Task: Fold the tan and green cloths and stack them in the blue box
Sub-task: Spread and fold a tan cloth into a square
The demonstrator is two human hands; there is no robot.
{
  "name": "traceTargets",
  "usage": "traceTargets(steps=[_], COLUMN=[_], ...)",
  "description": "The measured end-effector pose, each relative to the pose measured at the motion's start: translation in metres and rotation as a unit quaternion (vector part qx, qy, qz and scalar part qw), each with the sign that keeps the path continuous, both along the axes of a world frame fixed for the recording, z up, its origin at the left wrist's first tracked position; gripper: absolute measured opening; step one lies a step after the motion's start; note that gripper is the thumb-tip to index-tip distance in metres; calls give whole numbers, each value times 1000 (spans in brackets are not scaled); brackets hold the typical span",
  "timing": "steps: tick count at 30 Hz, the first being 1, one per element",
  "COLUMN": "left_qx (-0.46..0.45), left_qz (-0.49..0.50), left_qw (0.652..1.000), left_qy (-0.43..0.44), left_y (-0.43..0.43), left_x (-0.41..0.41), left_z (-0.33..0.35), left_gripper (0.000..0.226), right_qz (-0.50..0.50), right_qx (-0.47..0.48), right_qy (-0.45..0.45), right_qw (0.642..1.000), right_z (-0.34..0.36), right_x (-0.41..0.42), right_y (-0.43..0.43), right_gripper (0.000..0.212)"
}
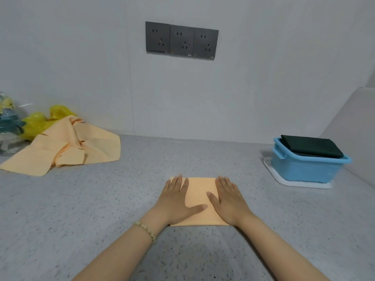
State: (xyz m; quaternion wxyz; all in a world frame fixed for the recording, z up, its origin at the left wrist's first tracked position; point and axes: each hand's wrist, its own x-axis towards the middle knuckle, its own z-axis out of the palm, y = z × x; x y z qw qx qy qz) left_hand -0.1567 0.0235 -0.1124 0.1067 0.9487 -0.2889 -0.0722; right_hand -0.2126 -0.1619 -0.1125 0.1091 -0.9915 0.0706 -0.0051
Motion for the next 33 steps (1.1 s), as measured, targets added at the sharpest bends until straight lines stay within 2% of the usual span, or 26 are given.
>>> traceTargets(steps=[2,4,7,9,11,13,15,18,20,24,29,31,33], left_qx=[3,4,-16,-42,-42,-44,-48,-6,6,10,-24,-58,-101], left_qz=[-22,-38,-70,-112,-145,-148,-130,-128,-132,-136,-119,-102,-79], left_qw=[1000,999,997,988,979,976,980,983,982,978,975,975,973], left_qy=[2,-4,-37,-95,-139,-152,-145,-133,-137,-157,-184,-189,-194], left_y=[8,13,16,18,23,30,39,57,68,78,73,70,70], left_x=[-11,-19,-30,-38,-47,-53,-56,-60,-59,-58,-58,-54,-50], left_z=[-4,-7,-2,5,12,14,14,12,12,18,15,12,12], left_gripper=[116,110,76,52,42,47,64,95,102,94,68,50,35], right_qz=[14,26,66,106,134,151,163,192,200,213,206,179,141], right_qx=[-3,-12,-39,-8,25,10,-15,-51,-67,-96,-88,-42,62], right_qy=[-6,-31,-116,-168,-186,-181,-132,-67,-61,-85,-96,-119,-147], right_qw=[1000,999,990,980,973,972,978,978,976,969,970,976,977], right_z=[-3,-5,-1,5,10,13,14,16,18,23,22,20,20], right_x=[-15,-29,-45,-55,-64,-74,-82,-90,-94,-98,-89,-83,-79], right_y=[3,6,10,13,12,6,-1,-14,-21,-31,-35,-36,-33], right_gripper=[70,65,46,34,28,30,51,86,89,75,60,48,29])
